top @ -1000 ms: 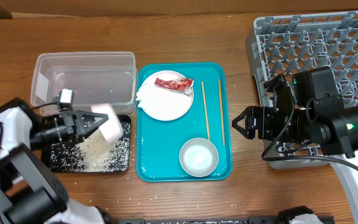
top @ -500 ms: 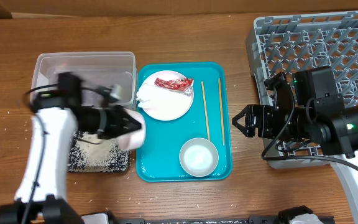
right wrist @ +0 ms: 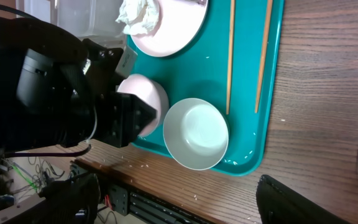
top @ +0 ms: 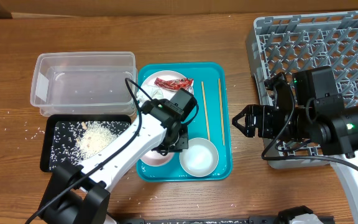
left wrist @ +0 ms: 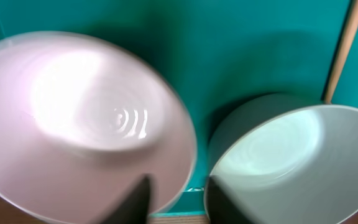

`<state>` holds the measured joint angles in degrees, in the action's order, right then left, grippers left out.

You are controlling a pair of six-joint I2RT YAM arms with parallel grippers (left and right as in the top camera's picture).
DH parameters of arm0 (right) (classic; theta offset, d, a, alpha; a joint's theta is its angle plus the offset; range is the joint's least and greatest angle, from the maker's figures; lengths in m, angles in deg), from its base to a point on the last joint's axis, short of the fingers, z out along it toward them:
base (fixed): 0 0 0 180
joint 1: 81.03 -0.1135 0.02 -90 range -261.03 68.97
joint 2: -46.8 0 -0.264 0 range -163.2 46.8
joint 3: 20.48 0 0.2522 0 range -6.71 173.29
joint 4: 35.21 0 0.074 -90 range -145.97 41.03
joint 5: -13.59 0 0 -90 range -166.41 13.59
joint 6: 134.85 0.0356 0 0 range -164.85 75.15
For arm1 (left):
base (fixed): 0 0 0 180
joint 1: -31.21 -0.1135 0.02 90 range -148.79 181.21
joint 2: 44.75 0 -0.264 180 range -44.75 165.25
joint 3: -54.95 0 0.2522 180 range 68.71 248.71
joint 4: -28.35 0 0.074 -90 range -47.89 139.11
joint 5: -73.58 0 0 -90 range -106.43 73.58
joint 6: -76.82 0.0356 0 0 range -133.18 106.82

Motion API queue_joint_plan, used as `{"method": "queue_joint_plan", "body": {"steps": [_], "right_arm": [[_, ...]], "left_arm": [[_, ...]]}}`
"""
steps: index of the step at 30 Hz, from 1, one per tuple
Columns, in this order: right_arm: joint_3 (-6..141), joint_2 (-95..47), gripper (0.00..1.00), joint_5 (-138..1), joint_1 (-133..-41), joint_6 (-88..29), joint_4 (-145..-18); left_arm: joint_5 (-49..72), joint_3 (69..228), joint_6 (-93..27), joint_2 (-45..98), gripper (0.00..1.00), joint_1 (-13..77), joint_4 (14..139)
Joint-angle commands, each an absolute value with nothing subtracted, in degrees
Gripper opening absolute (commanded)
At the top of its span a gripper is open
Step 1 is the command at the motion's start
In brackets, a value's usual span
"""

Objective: Sort waste into correct bins and load items into the dishwasher
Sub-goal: 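Set the empty pink bowl back on the teal tray with left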

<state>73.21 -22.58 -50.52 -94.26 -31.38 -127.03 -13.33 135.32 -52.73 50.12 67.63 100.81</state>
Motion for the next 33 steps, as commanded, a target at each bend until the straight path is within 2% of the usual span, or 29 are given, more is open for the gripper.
{"method": "queue_joint_plan", "body": {"steps": [1, 4, 7, 11, 19, 21, 22, 24, 25, 28, 33], "right_arm": [[74.30, -22.32, 0.84, -50.89, -94.57, -31.33, -126.88], [74.30, -22.32, 0.85, -50.89, -94.57, -31.33, -126.64], [74.30, -22.32, 0.85, -50.89, -94.57, -31.33, -126.66], [74.30, -22.32, 0.85, -50.89, -94.57, -31.31, -126.40], [74.30, -22.32, 0.85, -50.87, -94.57, -31.31, -125.59], [74.30, -22.32, 0.85, -50.89, -94.57, -31.31, -125.54], [74.30, -22.32, 0.85, -50.87, -94.57, -31.31, -125.54], [74.30, -22.32, 0.85, -50.87, -94.57, -31.31, -125.63], [74.30, -22.32, 0.85, -50.89, -94.57, -31.31, -125.61], [74.30, -22.32, 0.85, -50.89, -94.57, -31.31, -125.57], [74.30, -22.32, 0.85, -50.87, -94.57, -31.31, -125.61]], "left_arm": [[-16.39, 139.99, -55.90, 49.75, 0.60, 65.73, 103.91], [-20.26, 149.22, -49.41, 49.62, 0.68, 63.17, 105.33], [-27.39, 152.56, -42.31, 49.73, 0.72, 60.66, 99.50], [-31.23, 152.23, -40.16, 55.63, 0.72, 57.49, 92.30], [-31.69, 152.26, -40.16, 71.04, 0.70, 55.50, 87.95], [-31.60, 152.26, -40.16, 72.68, 0.63, 55.46, 87.28], [-31.45, 152.26, -40.16, 73.51, 0.51, 55.48, 86.77], [-30.62, 152.26, -40.16, 73.90, 0.09, 55.55, 86.40], [-30.29, 152.45, -40.16, 73.58, 0.04, 55.59, 86.62], [-29.88, 155.99, -40.23, 72.22, 0.04, 55.59, 91.12], [-29.92, 171.14, -39.92, 65.31, 0.04, 54.78, 105.51]]}}
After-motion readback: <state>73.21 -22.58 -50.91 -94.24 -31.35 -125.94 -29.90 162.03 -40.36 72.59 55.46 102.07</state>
